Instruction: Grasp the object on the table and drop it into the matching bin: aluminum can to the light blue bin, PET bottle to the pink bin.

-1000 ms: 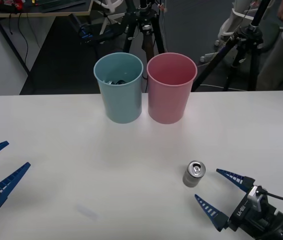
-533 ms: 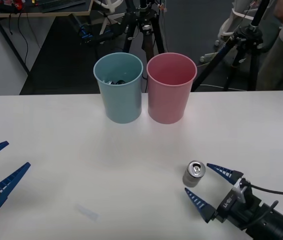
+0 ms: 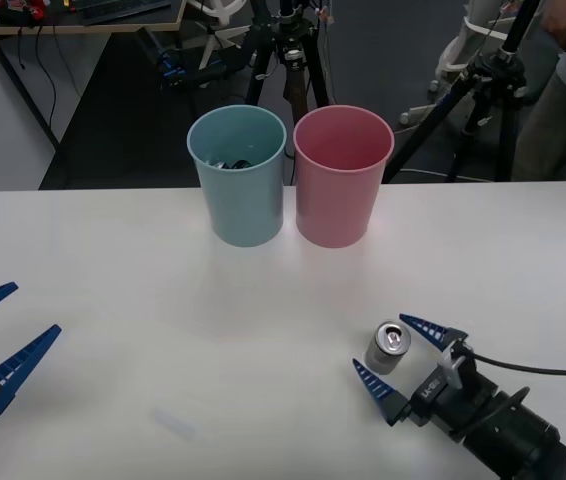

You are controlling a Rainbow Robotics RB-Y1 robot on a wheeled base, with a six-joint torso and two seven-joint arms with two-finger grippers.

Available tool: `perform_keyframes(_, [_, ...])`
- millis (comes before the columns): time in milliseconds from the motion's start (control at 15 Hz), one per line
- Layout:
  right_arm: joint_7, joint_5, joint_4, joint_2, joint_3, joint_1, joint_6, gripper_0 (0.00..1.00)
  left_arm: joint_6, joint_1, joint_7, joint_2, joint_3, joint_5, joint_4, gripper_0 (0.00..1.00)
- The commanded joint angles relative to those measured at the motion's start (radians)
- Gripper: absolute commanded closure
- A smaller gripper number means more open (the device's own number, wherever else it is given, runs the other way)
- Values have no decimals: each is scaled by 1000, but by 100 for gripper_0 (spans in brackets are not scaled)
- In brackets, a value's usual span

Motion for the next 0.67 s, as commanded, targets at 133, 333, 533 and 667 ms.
perform_keyframes(133, [-3, 0, 0, 1, 32, -20, 61, 0, 0, 0, 0, 0, 0, 0, 0, 0])
perform_keyframes(333, [-7, 0, 0, 1, 48, -30, 89, 0, 0, 0, 0, 0, 0, 0, 0, 0])
perform_keyframes(533, [-7, 0, 0, 1, 59, -35, 107, 0, 0, 0, 0, 0, 0, 0, 0, 0])
perform_keyframes(667, [-9, 8, 0, 1, 61, -35, 118, 0, 0, 0, 0, 0, 0, 0, 0, 0])
